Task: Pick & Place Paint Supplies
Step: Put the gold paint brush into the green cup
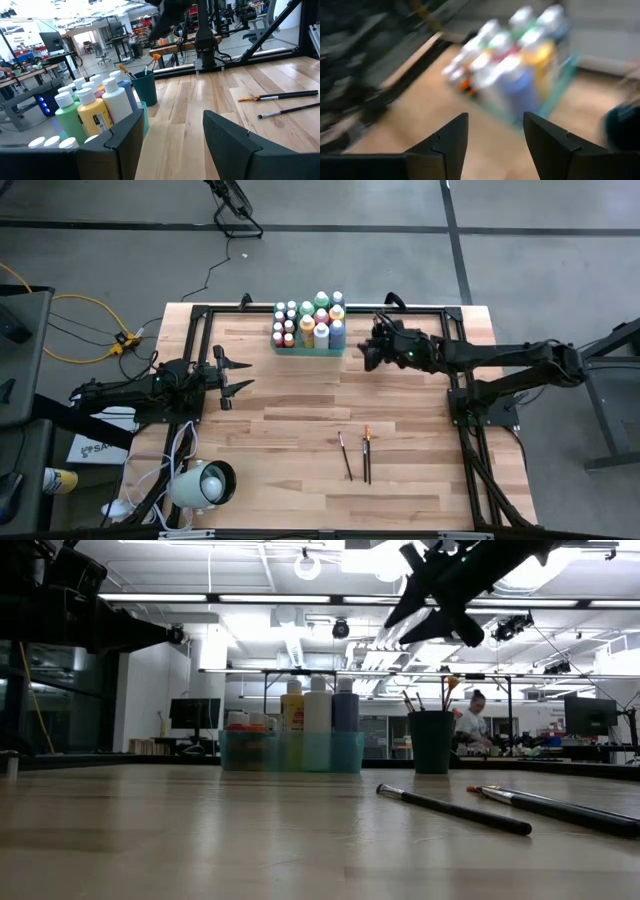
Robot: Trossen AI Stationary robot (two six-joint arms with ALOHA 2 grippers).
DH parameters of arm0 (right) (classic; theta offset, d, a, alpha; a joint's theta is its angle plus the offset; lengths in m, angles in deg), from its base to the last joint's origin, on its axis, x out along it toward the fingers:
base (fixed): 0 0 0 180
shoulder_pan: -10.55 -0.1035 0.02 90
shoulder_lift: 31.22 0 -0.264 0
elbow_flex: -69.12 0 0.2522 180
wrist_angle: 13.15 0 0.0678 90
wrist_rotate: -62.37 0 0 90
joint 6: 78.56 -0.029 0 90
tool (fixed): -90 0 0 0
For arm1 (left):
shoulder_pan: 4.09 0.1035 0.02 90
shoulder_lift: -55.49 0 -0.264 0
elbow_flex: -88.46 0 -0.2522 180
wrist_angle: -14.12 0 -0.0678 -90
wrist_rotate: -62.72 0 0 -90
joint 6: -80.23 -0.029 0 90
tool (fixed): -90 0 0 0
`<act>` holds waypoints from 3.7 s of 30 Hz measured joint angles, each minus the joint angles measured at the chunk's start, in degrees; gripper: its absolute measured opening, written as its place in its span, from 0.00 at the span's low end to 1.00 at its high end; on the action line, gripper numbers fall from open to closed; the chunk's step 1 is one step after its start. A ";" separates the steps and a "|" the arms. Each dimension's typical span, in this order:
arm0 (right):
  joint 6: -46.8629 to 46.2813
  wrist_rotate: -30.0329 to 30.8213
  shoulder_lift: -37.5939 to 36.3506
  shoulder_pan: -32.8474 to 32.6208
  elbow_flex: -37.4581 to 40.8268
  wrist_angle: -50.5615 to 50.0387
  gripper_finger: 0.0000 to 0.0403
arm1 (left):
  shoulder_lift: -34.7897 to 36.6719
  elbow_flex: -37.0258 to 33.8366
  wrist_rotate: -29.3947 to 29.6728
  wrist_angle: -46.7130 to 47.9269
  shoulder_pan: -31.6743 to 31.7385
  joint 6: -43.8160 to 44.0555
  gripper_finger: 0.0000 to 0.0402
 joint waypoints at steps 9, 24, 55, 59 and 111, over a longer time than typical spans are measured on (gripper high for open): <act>-14.94 -20.21 -0.10 -6.22 -0.02 -5.33 0.46 | 0.00 0.01 0.00 0.00 0.00 0.01 0.49; -38.89 -16.28 4.26 -19.09 -3.31 -16.97 0.46 | -0.01 -0.01 0.00 0.00 0.00 -0.01 0.49; -51.10 -30.04 44.15 -15.66 -33.85 -53.61 0.30 | 0.00 -0.01 0.02 0.00 0.00 -0.01 0.49; -51.48 -31.06 44.15 -15.64 -31.08 -53.33 0.30 | 0.00 0.00 0.00 0.02 -0.02 0.00 0.49; -56.84 -31.03 43.95 -18.28 -22.77 -38.89 0.01 | 0.00 0.01 0.01 0.00 -0.01 0.01 0.49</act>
